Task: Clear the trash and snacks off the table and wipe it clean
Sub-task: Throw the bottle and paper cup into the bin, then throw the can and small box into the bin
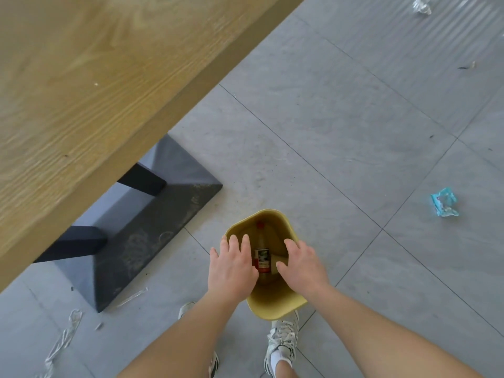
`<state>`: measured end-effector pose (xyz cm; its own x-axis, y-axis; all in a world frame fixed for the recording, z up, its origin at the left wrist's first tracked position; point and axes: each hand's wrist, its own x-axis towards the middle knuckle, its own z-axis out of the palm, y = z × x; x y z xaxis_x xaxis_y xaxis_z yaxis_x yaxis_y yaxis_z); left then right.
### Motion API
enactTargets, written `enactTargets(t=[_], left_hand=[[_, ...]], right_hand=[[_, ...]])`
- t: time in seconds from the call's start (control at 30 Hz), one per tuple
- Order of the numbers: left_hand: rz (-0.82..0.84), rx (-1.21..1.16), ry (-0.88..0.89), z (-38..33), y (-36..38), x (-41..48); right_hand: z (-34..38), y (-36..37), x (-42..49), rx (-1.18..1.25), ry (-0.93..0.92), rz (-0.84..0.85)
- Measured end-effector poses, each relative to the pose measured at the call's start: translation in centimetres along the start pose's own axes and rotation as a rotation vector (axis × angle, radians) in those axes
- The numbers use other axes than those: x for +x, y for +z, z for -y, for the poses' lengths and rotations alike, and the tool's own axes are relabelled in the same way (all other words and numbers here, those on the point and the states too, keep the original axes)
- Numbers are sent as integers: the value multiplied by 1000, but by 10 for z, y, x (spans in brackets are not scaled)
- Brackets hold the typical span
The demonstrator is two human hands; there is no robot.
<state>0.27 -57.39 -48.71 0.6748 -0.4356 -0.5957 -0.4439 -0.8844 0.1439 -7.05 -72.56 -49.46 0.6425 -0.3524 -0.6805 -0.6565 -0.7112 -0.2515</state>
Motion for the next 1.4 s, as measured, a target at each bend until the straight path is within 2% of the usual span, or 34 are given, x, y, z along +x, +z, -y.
enactTargets(t=[0.3,0.57,0.97,1.23,1.4], left_hand=[[-12,77,53,13,-31,-32],[-19,54,42,0,-90,-97],[-209,13,-2,-2,-184,-207],[-414,-21,-63,0,-238,-266],[-433,-58,-152,21,-246,-315]], right_hand=[[24,-21,-24,-49,-83,-25],[43,-85,-88,-73,-76,-37],[74,-155,-200,-103,-206,-131],[105,-217,-248,-128,-380,-247],[133,-228,-278,-139,-556,-269]])
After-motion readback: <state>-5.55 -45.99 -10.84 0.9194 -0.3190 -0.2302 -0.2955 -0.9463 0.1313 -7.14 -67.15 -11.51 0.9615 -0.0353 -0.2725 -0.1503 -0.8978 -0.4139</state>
